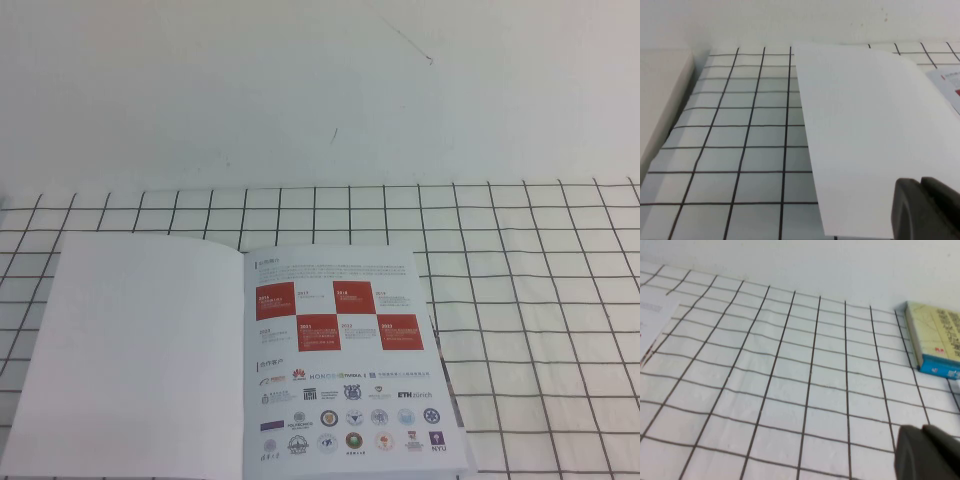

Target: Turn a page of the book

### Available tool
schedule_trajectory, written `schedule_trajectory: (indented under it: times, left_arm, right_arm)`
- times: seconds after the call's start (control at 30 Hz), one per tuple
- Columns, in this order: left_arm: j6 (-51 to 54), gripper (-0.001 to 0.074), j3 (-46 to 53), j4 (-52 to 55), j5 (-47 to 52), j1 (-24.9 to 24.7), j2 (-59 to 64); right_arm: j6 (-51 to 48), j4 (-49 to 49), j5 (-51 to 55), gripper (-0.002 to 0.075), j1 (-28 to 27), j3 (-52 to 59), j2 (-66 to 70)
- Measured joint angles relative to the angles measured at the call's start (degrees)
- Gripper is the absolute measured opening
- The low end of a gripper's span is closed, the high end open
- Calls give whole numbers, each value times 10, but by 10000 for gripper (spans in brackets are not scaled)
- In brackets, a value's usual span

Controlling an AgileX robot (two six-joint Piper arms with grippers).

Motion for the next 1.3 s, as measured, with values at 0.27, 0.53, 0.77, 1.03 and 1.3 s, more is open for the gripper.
schedule_trajectory:
  times: [0.27, 0.53, 0.77, 1.03, 1.3]
  left_arm:
    - [0, -2, 0, 0, -1, 0, 0]
    - [0, -4, 1, 0, -5, 0, 0]
    - [0, -3, 1, 0, -59, 0, 0]
    - [-32, -3, 1, -92, -223, 0, 0]
    - [-102, -3, 1, -181, -384, 0, 0]
  right_arm:
    - [0, 0, -17, -2, 0, 0, 0]
    - [-1, 0, -25, -2, 0, 0, 0]
    - [-4, -1, -115, -2, 0, 0, 0]
    - [-5, -1, -389, -2, 0, 0, 0]
    - [7, 4, -610, -2, 0, 0, 0]
